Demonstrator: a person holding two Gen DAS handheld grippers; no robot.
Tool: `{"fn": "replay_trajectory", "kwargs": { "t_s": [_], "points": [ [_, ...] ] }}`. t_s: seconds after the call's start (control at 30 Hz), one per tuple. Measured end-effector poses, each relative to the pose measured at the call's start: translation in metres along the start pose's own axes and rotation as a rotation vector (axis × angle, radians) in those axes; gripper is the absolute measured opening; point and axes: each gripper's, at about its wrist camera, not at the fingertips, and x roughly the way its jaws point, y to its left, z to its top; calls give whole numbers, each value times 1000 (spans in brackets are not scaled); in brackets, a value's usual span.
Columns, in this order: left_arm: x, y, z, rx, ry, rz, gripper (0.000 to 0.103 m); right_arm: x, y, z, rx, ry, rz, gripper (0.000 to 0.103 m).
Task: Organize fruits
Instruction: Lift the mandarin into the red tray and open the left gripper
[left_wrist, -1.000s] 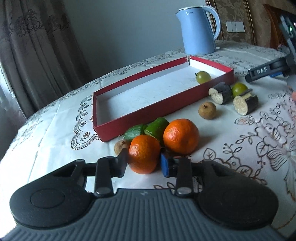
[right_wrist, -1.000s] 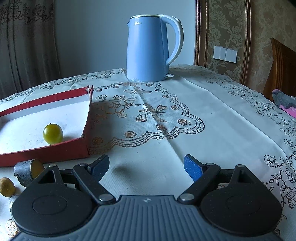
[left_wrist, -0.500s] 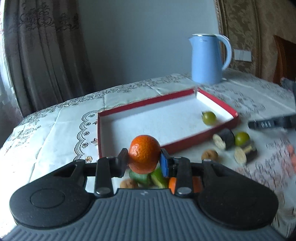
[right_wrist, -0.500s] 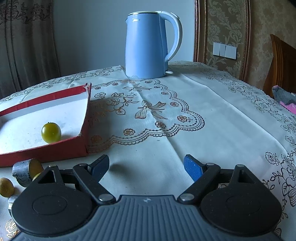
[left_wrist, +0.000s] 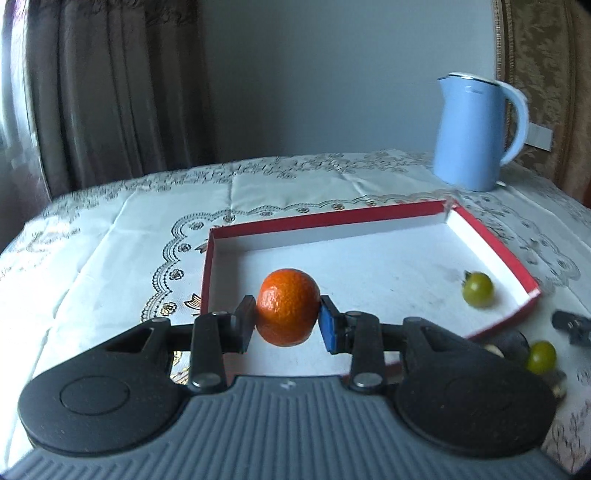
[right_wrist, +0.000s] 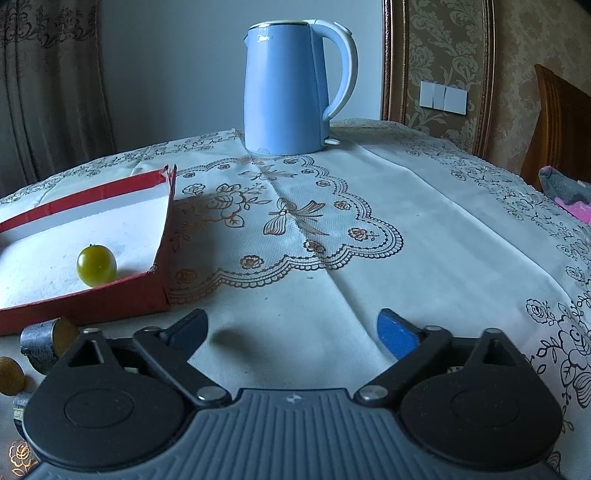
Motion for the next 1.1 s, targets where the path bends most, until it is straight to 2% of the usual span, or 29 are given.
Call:
{"fn": "replay_trajectory", "kwargs": {
  "t_s": [0.1,0.4,0.73,0.87,0.93,1.0,1.1],
  "points": [
    [17,0,5,-5,17,31,33,0,-1,0,3,2,2,100],
    [53,6,7,-54,90,51,33,2,-1,0,9,10,4,100],
    [61,8,4,-67,102,58,34,3,0,0,5,16,2,100],
    [60,12,3,-87,112,50,40,3,-1,0,7,18,3,100],
    [55,13,5,-88,100,49,47,3,-1,0,9,19,4,100],
    [46,14,5,-89,75,61,61,3,-1,0,9,19,4,100],
    [28,16,5,-94,40,62,69,3,-1,0,10,19,5,100]
  ]
}}
